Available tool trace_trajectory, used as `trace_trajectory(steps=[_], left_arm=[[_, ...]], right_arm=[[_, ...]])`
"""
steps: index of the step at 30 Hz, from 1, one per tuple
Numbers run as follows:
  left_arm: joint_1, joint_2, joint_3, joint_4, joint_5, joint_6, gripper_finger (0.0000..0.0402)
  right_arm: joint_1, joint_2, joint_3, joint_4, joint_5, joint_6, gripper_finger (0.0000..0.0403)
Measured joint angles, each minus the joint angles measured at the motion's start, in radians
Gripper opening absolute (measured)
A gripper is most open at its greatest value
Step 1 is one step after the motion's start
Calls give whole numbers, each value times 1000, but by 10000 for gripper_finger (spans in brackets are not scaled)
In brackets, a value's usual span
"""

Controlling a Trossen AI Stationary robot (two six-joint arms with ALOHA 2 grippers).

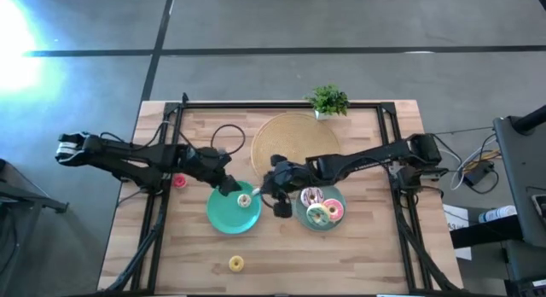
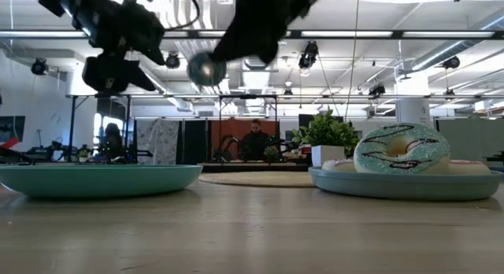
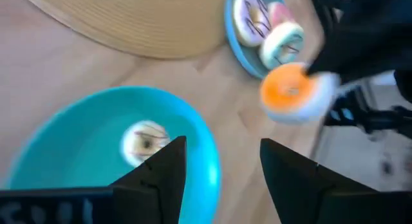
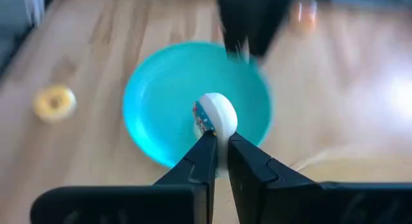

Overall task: Pick & Place donuts
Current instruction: Put the small blue donut on the blue plate

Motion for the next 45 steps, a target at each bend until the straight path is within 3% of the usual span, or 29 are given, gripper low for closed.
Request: trace_trajectory(steps=[7,11,14,23,32,45], left_arm=[[-136,-99,1,-128,-330,-5,171],[-229,-141,2,-214,-476,-58,171],[-285,-164,1,-264,-540,-94,171],[-328,-162,-1,-372,-581,-136,171],[-329,-156,-2,-390,-582,-100,171],[-329,-155,-2,-425,-589,-99,171]], right_arm=[[-84,110,-29,207,-257,498,27],[-91,188,-17,273,-360,679,27],[-86,243,24,273,-421,725,27],[-70,404,202,254,-479,823,27],[-48,493,363,-42,-468,758,27],[-37,505,373,-130,-301,657,89]])
